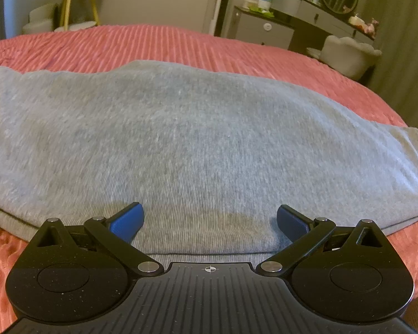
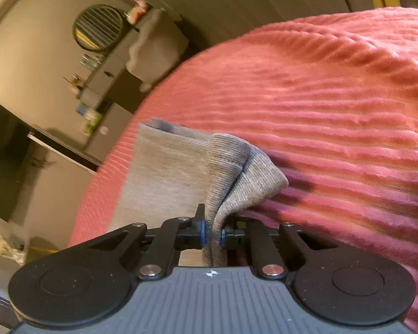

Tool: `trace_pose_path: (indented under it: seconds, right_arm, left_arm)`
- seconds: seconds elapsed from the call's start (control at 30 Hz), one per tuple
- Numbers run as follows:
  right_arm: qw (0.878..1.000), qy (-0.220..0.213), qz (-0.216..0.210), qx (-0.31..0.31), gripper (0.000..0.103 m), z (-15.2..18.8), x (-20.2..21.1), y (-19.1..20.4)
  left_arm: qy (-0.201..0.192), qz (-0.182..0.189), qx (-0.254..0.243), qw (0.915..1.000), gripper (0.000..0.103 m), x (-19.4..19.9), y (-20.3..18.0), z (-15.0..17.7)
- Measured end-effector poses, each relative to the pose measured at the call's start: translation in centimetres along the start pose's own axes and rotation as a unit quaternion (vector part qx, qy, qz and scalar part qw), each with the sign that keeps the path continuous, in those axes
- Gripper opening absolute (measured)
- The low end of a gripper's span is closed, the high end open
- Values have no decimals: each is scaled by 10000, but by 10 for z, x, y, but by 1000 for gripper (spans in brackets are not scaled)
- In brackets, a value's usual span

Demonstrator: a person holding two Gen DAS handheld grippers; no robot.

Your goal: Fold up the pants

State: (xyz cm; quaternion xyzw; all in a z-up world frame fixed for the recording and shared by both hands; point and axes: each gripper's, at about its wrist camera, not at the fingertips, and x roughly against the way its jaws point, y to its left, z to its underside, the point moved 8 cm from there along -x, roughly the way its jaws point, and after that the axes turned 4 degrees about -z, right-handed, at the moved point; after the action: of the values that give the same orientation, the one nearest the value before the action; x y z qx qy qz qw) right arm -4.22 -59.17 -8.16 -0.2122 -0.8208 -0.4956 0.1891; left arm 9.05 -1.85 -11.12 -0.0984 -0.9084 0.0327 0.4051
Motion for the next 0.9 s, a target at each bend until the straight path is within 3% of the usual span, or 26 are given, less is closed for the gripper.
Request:
trace_pose_path:
  seconds: [0.1, 0.23, 0.3, 0.37, 0.43, 0.47, 0.53, 0.57, 0.63, 0.7, 0.73, 0.8, 0.83, 0.9]
  right_arm:
    - [9972, -165, -703, -169, 9, -2, 11, 12]
    - [9987, 143, 482, 105, 9, 0, -3, -4]
    - [10000, -21, -22, 21, 9, -3, 7, 9]
    - [9941, -247, -993, -369, 9, -9, 23, 27]
    - [9887, -443, -1313, -564, 9, -14, 29, 30]
    - [9922, -367, -985, -670, 9, -15, 23, 21]
    - [9973, 44, 170, -715, 9, -11, 6, -4]
    - [9967, 158, 378, -698, 9, -9, 1, -8]
    - [9979, 112, 408, -498, 9, -10, 1, 2]
    - [9995, -21, -31, -298, 9, -16, 8, 29]
    - [9981, -109, -487, -358, 9, -21, 14, 44]
    - [9875, -338, -1423, -580, 9, -31, 26, 65]
    - [9840, -463, -1632, -546, 9, -34, 31, 67]
    - [9904, -582, -1221, -284, 9, -35, 31, 55]
  left_arm:
    - [4, 52, 95, 9999, 103, 1, 1, -1]
    - [2, 102, 150, 9998, 103, 2, 2, -2]
    - [4, 143, 207, 9997, 103, 2, 3, -3]
    - [11, 154, 264, 9995, 103, 2, 4, -3]
    - [14, 146, 261, 9996, 103, 1, 3, -3]
    - [14, 147, 248, 9996, 103, 1, 3, -3]
    - [15, 158, 249, 9996, 103, 2, 4, -3]
    - [14, 174, 273, 9995, 103, 2, 4, -3]
    - [11, 209, 328, 9992, 103, 2, 6, -4]
    - [11, 228, 358, 9991, 103, 2, 7, -4]
    - [14, 228, 354, 9991, 103, 2, 7, -4]
    - [20, 228, 353, 9991, 103, 2, 6, -4]
    - [24, 234, 368, 9990, 103, 2, 6, -5]
    - [31, 269, 442, 9987, 103, 2, 8, -5]
